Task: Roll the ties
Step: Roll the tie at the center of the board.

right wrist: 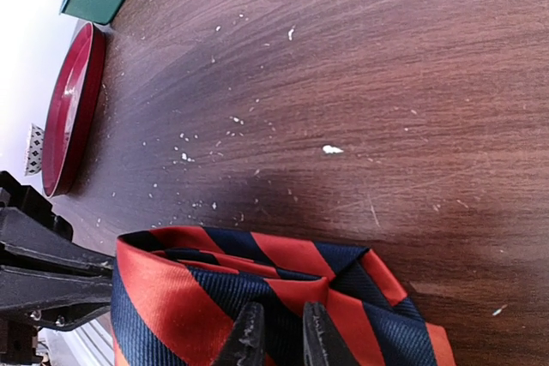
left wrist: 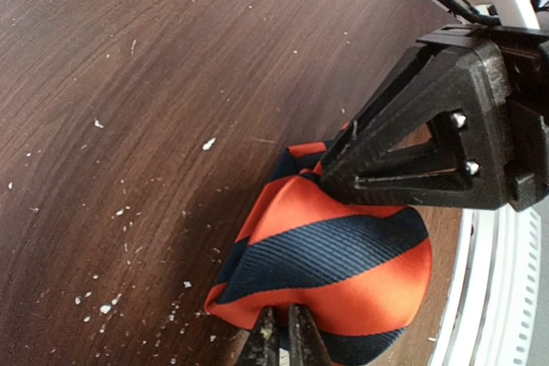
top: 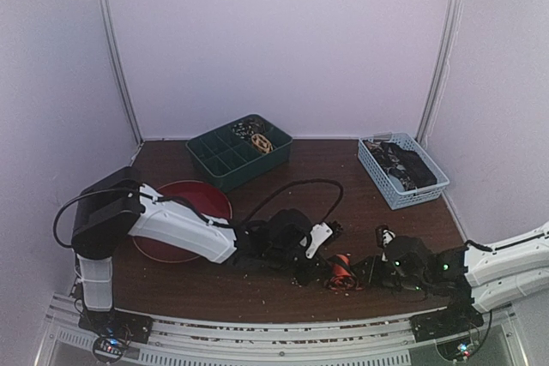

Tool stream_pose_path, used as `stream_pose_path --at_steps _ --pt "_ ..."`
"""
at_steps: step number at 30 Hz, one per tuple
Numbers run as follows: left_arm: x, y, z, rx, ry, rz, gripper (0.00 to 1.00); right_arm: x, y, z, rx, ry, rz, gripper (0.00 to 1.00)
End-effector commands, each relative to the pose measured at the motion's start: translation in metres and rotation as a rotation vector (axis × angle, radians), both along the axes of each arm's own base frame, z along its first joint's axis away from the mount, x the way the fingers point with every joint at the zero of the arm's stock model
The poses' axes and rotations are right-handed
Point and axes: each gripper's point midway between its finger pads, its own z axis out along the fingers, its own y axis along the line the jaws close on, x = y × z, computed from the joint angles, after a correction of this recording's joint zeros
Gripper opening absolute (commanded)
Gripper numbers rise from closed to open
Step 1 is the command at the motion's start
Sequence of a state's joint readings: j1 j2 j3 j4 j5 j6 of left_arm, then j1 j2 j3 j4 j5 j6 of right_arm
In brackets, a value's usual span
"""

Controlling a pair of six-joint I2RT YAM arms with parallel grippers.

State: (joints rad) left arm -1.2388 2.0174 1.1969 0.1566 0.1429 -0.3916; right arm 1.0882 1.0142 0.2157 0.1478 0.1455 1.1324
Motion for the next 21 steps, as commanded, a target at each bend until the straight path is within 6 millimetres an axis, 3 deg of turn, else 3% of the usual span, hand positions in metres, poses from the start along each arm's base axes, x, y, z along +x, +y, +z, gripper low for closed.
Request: stream_pose_path --at_steps 1,5,12,17,21 --pt "0.004 -0.004 0.023 -0.050 -0.042 0.021 0.08 -0.009 0.003 -0.007 0.012 0.031 0.030 0.17" --pt "0.014 0.013 0.022 0.006 -0.062 0.099 0.08 -0.008 -0.001 -0.007 0.007 0.024 0.021 0.17" --pt "0.012 0.050 -0.007 0.100 -0.028 0.174 0.05 -0.010 0.002 -0.006 0.024 0.027 0.032 0.17" --pt "0.011 0.044 -0.022 0.099 -0.007 0.159 0.00 -0.009 0.002 -0.005 0.027 0.024 0.027 0.17" --pt "0.014 0.028 -0.016 0.024 0.023 0.116 0.00 -0.007 0.001 -0.005 0.022 0.021 0.019 0.17"
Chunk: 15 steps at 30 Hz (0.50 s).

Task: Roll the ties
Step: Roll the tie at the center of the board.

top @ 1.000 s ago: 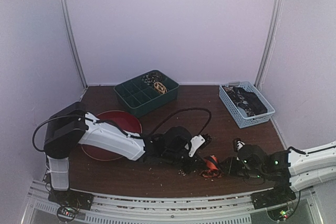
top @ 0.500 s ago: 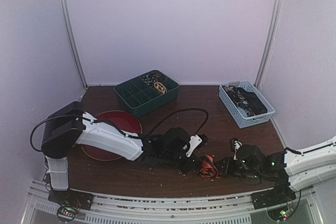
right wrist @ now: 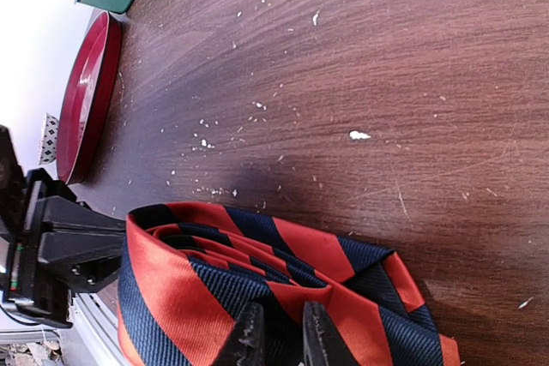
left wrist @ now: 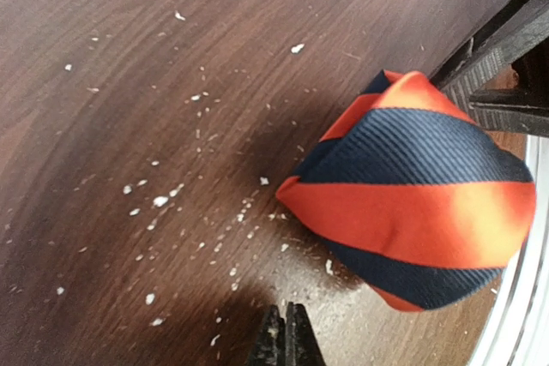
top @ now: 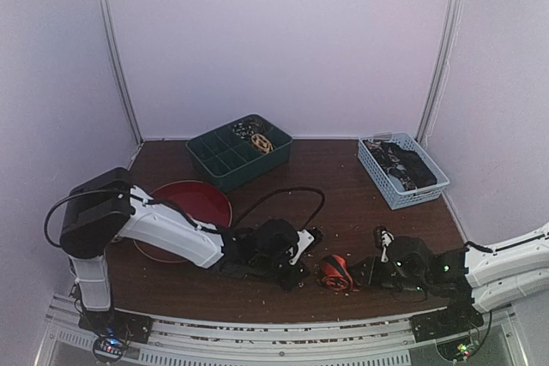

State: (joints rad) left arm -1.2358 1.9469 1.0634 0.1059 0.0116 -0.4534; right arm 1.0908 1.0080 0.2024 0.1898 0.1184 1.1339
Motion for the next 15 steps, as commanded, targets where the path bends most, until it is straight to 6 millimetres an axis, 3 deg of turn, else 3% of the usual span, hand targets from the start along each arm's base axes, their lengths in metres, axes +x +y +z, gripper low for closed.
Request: stream_pose_path --at_steps 1,6,15 --pt "0.005 -0.024 0.013 -0.118 0.025 -0.038 0.00 -0.005 -0.005 -0.009 -0.018 0.023 -0.002 0.17" --pt "-0.006 -0.038 0.009 -0.144 0.082 -0.123 0.00 -0.004 -0.004 -0.010 0.004 0.019 -0.015 0.17" --pt "-0.012 -0.033 0.011 -0.177 0.100 -0.130 0.00 0.002 0.002 -0.009 -0.004 -0.013 -0.002 0.17"
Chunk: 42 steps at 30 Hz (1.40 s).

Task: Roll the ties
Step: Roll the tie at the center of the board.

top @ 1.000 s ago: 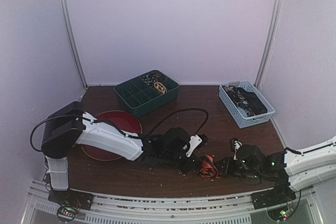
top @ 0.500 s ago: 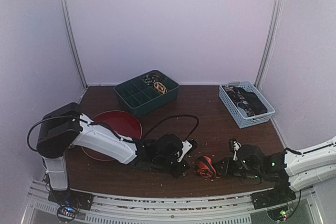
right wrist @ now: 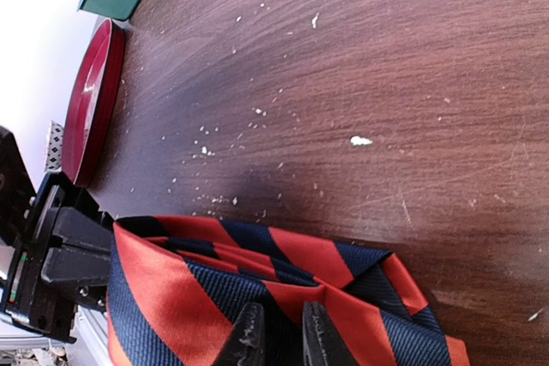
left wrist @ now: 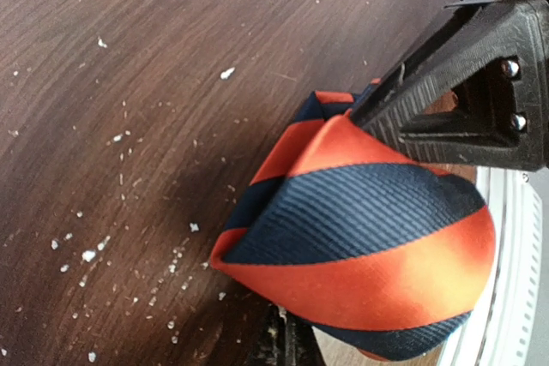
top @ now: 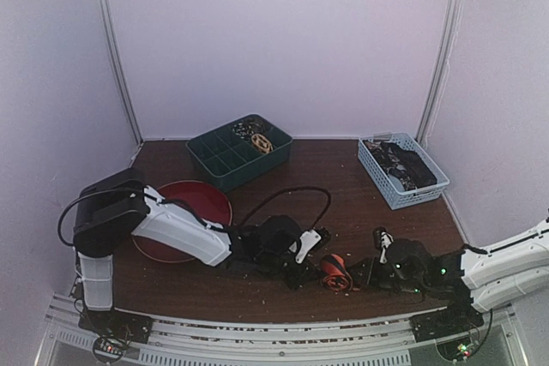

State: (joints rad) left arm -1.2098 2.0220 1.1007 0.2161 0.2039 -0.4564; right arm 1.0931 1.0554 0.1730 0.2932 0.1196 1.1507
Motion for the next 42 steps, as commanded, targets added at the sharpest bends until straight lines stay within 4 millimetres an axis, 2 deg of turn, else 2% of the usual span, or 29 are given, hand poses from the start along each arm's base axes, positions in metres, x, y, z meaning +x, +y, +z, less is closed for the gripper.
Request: stream_pose_path --at_steps 1,7,12,20,24,30,36,42 --pt "-0.001 -0.005 0.010 -0.063 0.005 -0.011 0.00 0.002 -0.004 -0.004 -0.050 -0.013 -0.001 0.17" --pt "-0.001 -0.004 0.010 -0.063 0.003 -0.008 0.00 0.002 -0.022 0.005 -0.083 -0.026 -0.051 0.22" --pt "0.001 -0.004 0.010 -0.054 -0.005 -0.005 0.00 -0.003 -0.027 0.010 -0.036 -0.017 -0.054 0.21" --pt "0.003 -0.005 0.011 -0.052 -0.013 0.004 0.00 -0.012 -0.011 0.009 0.053 0.018 -0.002 0.21" --pt "0.004 -0.010 0.019 -0.066 -0.019 -0.005 0.00 -0.011 -0.005 0.002 0.044 0.028 0.012 0.20" --pt "0.004 -0.015 0.033 -0.092 -0.024 -0.015 0.01 -0.006 0.009 0.009 0.057 -0.003 0.039 0.17" --pt "-0.002 -0.014 0.036 -0.087 -0.023 -0.013 0.01 -0.006 0.013 0.004 0.048 -0.006 0.060 0.16" --pt "-0.003 -0.004 0.044 -0.074 -0.044 0.033 0.01 -0.002 0.031 0.010 0.049 -0.022 0.105 0.15"
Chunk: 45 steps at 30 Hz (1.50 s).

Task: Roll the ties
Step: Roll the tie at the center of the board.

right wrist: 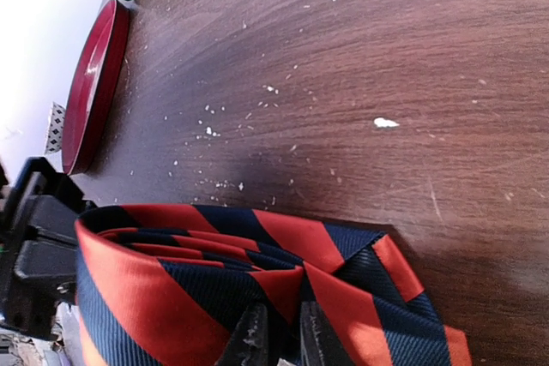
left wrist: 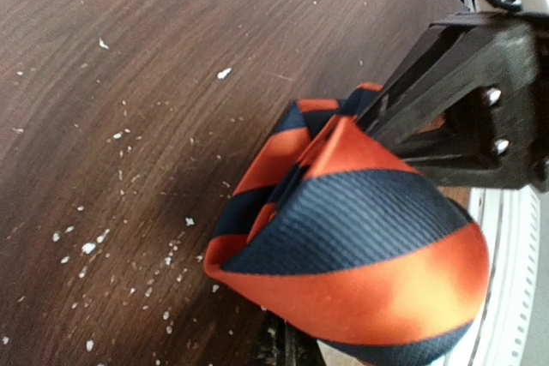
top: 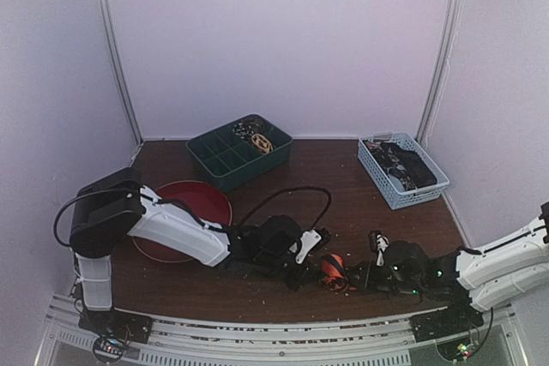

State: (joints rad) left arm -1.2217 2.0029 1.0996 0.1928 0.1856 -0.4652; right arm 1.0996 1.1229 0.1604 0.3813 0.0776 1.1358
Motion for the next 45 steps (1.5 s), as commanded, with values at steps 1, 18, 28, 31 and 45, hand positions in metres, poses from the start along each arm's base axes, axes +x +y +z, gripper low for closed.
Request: stream_pose_path --at_steps 1,18,28,31,45 --pt "0.001 -0.002 0.040 -0.081 -0.043 0.036 0.01 0.003 0.025 0.016 0.034 -0.032 0.063 0.15" --pt "-0.002 0.002 0.035 -0.047 -0.041 0.035 0.11 0.015 0.005 0.002 -0.128 -0.064 0.001 0.15" --pt "0.002 -0.003 0.039 -0.035 -0.057 0.036 0.12 0.016 -0.005 0.007 -0.146 -0.082 -0.021 0.10" --pt "0.002 -0.005 0.039 -0.034 -0.055 0.032 0.12 0.017 -0.009 0.011 -0.147 -0.091 -0.034 0.11" --pt "0.001 -0.017 0.046 -0.037 -0.065 0.007 0.12 0.018 -0.018 0.066 0.040 -0.157 -0.100 0.53"
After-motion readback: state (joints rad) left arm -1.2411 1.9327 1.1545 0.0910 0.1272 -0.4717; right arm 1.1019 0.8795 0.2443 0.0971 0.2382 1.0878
